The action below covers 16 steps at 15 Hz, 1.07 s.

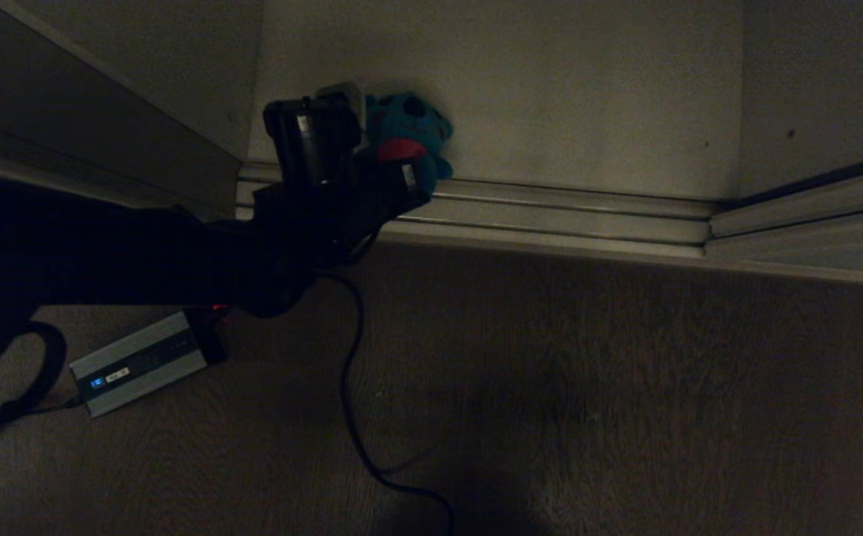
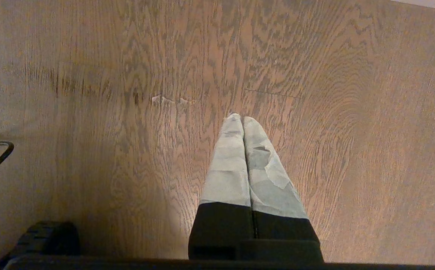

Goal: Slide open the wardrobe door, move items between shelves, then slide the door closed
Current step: Place the blue doll on the lower shelf

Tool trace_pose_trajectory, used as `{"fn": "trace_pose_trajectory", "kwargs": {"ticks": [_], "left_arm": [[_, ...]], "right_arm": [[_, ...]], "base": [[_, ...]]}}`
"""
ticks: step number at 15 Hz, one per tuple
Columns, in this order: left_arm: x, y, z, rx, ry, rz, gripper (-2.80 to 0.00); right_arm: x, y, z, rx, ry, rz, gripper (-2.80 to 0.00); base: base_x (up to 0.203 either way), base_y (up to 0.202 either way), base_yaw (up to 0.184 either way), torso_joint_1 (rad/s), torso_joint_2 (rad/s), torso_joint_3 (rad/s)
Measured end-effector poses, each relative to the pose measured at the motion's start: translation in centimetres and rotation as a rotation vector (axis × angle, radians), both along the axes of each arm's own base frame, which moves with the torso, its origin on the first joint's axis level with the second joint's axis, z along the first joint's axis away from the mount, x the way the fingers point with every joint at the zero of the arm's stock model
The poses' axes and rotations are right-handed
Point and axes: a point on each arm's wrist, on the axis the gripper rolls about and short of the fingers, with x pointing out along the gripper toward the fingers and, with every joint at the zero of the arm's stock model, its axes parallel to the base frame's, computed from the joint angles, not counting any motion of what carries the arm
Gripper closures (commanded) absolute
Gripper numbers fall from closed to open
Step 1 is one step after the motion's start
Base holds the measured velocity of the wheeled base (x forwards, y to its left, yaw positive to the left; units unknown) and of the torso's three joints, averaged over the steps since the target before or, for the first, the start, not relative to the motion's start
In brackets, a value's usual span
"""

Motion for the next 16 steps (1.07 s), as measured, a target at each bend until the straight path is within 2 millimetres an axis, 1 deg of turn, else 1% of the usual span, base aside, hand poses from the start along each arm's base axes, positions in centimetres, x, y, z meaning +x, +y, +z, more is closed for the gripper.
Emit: {"fn": "trace_pose_trajectory", "kwargs": {"ticks": [1, 3, 6, 9, 13, 14, 16], "left_arm": [[1.0, 0.1, -0.4, -0.001, -0.034, 0.016, 0.00], [3.0, 0.6, -0.4, -0.022, -0.123, 0.058, 0.00], [5.2, 1.5, -0.7, -0.041, -0.217, 0.108, 0.00], [6.1, 1.6, -0.8, -0.042, -0.274, 0.124, 0.00], [6.1, 1.6, 0.4, -0.049, -0.378, 0.145, 0.00], [6.0, 1.6, 0.8, -0.046, -0.405, 0.151, -2.80], [6.1, 1.6, 0.8, -0.039, -0.404, 0.151, -2.80]], "right_arm": [[0.0, 0.0, 0.0, 0.000, 0.000, 0.000, 0.00], [0.0, 0.0, 0.0, 0.000, 0.000, 0.000, 0.00], [0.0, 0.0, 0.0, 0.000, 0.000, 0.000, 0.00], [0.0, 0.0, 0.0, 0.000, 0.000, 0.000, 0.00], [0.0, 0.0, 0.0, 0.000, 0.000, 0.000, 0.00], [0.0, 0.0, 0.0, 0.000, -0.001, 0.000, 0.00], [0.0, 0.0, 0.0, 0.000, 0.000, 0.000, 0.00]], "base": [[0.000, 0.000, 0.000, 0.000, 0.00, 0.000], [0.000, 0.000, 0.000, 0.000, 0.00, 0.000], [0.000, 0.000, 0.000, 0.000, 0.00, 0.000], [0.000, 0.000, 0.000, 0.000, 0.00, 0.000], [0.000, 0.000, 0.000, 0.000, 0.00, 0.000], [0.000, 0.000, 0.000, 0.000, 0.00, 0.000], [0.000, 0.000, 0.000, 0.000, 0.00, 0.000]]}}
